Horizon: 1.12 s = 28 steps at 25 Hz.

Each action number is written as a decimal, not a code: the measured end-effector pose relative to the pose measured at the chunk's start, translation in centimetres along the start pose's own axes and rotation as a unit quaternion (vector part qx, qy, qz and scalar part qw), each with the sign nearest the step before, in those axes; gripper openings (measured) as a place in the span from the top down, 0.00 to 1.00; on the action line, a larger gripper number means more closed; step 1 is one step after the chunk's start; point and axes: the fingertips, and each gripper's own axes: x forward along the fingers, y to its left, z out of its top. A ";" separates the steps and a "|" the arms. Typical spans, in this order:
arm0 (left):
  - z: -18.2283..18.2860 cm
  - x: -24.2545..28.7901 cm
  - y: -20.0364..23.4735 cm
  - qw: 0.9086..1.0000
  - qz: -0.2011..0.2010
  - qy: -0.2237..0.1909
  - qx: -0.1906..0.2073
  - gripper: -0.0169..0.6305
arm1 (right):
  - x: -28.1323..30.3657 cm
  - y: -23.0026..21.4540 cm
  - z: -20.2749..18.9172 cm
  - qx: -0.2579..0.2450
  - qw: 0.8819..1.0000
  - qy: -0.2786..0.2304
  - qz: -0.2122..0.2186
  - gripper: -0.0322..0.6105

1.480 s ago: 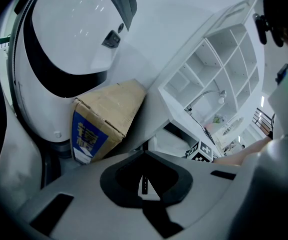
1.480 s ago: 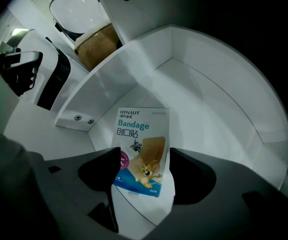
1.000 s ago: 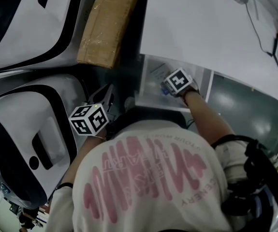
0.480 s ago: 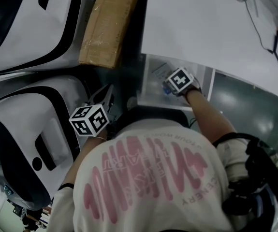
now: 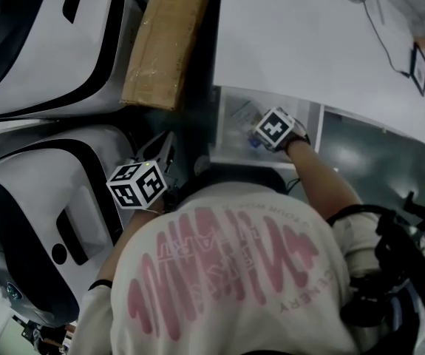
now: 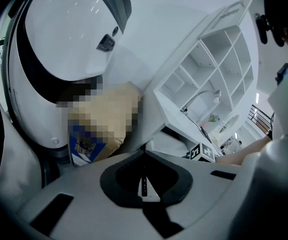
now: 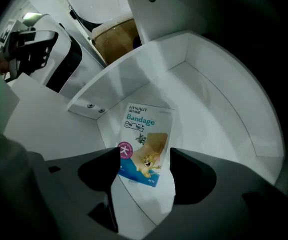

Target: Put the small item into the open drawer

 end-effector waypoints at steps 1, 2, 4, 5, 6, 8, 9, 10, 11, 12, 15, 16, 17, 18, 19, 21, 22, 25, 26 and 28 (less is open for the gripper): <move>0.1 0.0 -0.1 1.000 -0.001 -0.001 0.002 0.93 | -0.3 0.0 -0.1 0.000 1.000 0.001 -0.001 0.47; 0.2 -0.1 -0.3 1.000 -0.002 -0.002 0.004 0.93 | -0.6 0.2 -0.2 -0.001 1.000 0.002 -0.001 0.47; 0.4 -0.3 -0.7 1.000 -0.006 -0.004 0.007 0.93 | -1.2 0.9 0.0 -0.012 1.000 -0.010 0.006 0.47; 0.6 -0.3 -1.0 1.000 -0.010 -0.006 0.010 0.93 | -1.6 1.3 0.8 -0.026 0.999 -0.031 0.011 0.47; 0.9 -0.1 -1.3 1.000 -0.015 -0.007 0.015 0.93 | -2.1 1.6 1.9 -0.042 0.997 -0.059 0.012 0.47; 1.6 0.2 -2.0 0.999 -0.028 -0.012 0.027 0.93 | -3.1 1.7 3.1 -0.064 0.994 -0.089 0.002 0.47; 1.9 0.3 -2.3 0.999 -0.033 -0.013 0.033 0.93 | -3.6 1.6 3.2 -0.069 0.993 -0.092 -0.007 0.47; 2.1 0.3 -2.7 0.998 -0.038 -0.014 0.037 0.93 | -4.1 1.6 3.2 -0.071 0.993 -0.095 -0.016 0.47; 2.3 0.2 -3.1 0.998 -0.042 -0.015 0.041 0.93 | -4.6 1.7 3.2 -0.071 0.992 -0.099 -0.022 0.47; 2.5 0.2 -3.4 0.998 -0.047 -0.017 0.046 0.93 | -5.2 1.8 3.3 -0.069 0.992 -0.105 -0.026 0.47; 3.2 0.3 -4.7 0.996 -0.066 -0.022 0.063 0.93 | -6.8 2.1 3.4 -0.050 0.991 -0.124 -0.032 0.47; 3.4 0.3 -5.2 0.995 -0.073 -0.023 0.069 0.93 | -7.4 2.1 3.4 -0.043 0.990 -0.132 -0.036 0.47; 3.6 0.3 -5.7 0.994 -0.079 -0.024 0.075 0.93 | -8.0 2.2 3.4 -0.035 0.989 -0.142 -0.037 0.47; 3.8 0.2 -6.2 0.993 -0.084 -0.026 0.080 0.93 | -8.6 2.3 3.3 -0.024 0.987 -0.152 -0.036 0.47; 4.0 0.2 -6.6 0.992 -0.089 -0.028 0.086 0.93 | -9.3 2.3 3.3 -0.012 0.986 -0.164 -0.037 0.47; 4.6 0.1 -7.5 0.990 -0.096 -0.033 0.099 0.93 | -10.7 2.1 3.1 0.011 0.982 -0.185 -0.047 0.47; 4.9 0.0 -8.0 0.989 -0.100 -0.036 0.106 0.93 | -11.3 2.0 2.9 0.022 0.979 -0.194 -0.052 0.47; 6.2 -0.1 -9.4 0.984 -0.112 -0.048 0.130 0.93 | -13.1 2.0 2.6 0.050 0.971 -0.223 -0.063 0.47; 6.4 -0.2 -9.9 0.983 -0.115 -0.050 0.137 0.93 | -13.6 2.2 2.4 0.060 0.969 -0.233 -0.063 0.47; 6.1 -0.6 -10.8 0.981 -0.119 -0.048 0.147 0.93 | -14.2 2.7 1.7 0.083 0.963 -0.250 -0.060 0.47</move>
